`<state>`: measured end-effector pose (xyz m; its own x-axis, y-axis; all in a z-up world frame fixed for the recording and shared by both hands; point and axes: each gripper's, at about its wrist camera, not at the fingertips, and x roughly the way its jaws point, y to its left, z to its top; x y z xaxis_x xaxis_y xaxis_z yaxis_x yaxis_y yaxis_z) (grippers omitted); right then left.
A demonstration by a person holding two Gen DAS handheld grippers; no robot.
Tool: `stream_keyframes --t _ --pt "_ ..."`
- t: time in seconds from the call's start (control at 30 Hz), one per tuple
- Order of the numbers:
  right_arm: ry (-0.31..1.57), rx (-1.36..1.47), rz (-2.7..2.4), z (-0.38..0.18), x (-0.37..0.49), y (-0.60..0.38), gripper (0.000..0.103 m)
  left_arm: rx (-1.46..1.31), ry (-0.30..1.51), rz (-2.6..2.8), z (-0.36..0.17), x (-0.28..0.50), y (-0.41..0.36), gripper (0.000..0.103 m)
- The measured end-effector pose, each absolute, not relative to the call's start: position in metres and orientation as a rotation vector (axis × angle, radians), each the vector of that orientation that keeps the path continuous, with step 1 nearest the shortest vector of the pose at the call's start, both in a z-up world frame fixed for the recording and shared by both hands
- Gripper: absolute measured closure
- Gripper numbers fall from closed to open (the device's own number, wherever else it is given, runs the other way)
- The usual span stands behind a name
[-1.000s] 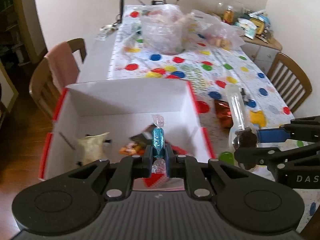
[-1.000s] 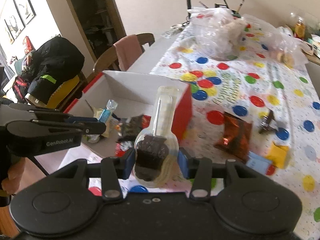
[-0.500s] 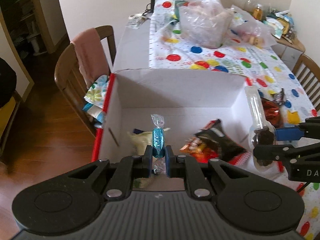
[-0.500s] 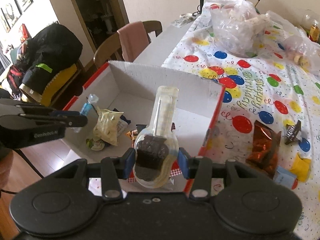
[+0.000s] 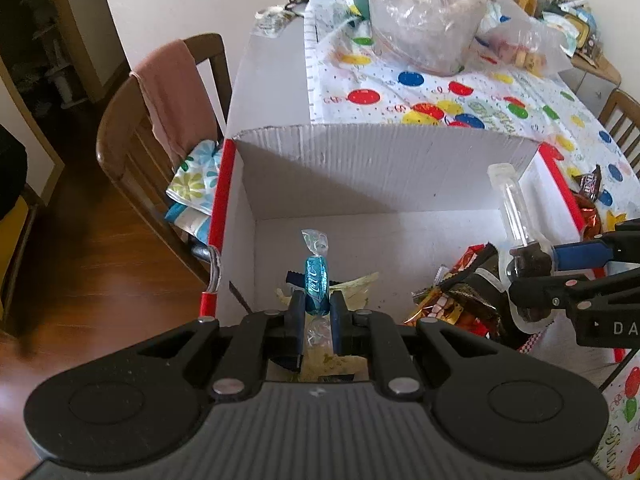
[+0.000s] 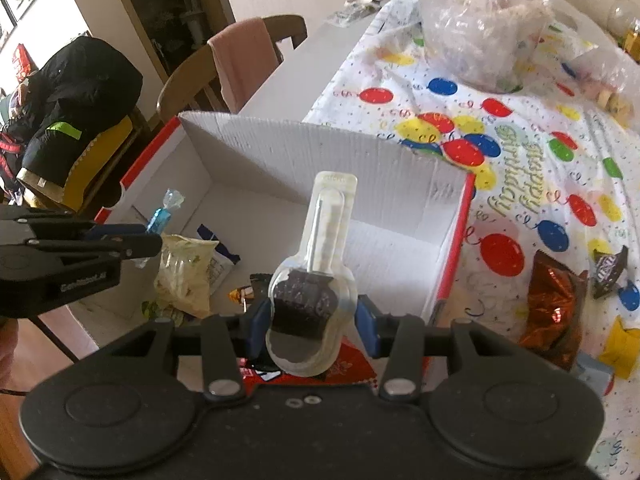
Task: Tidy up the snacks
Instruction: 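Open the left tool dropping the teal candy while the right tool drops the container, then move both open tools back over the remaining snacks on the table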
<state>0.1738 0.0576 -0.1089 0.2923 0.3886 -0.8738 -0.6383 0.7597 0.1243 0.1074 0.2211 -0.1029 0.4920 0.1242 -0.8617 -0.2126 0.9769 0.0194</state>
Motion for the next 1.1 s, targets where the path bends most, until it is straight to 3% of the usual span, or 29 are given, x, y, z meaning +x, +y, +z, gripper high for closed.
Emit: stream_keyframes --t 0.37,0.67,0.77,0.83,1.0,1.07,1.1 --pt "1.071 -0.291 0.690 -0.112 0.175 0.065 0.057 -0.065 1.063 0.195 -0.113 0.113 0.222 0.091" --pt "1.048 -0.281 0.680 -0.104 0.170 0.056 0.049 -0.070 1.052 0.197 -0.106 0.108 0.220 0.088" --pt "1.033 -0.270 0.688 -0.098 0.166 0.051 0.039 -0.078 1.033 0.190 -0.099 0.103 0.218 0.079" --pt "1.019 -0.262 0.697 -0.092 0.162 0.047 0.039 -0.085 1.020 0.183 -0.095 0.100 0.215 0.074" --pt "0.997 -0.237 0.711 -0.081 0.154 0.039 0.038 -0.093 0.993 0.163 -0.083 0.091 0.206 0.072" --pt "0.986 -0.225 0.720 -0.076 0.151 0.035 0.033 -0.098 0.979 0.159 -0.078 0.087 0.201 0.062" --pt "0.979 -0.222 0.723 -0.073 0.149 0.033 0.030 -0.100 0.970 0.159 -0.075 0.085 0.199 0.052"
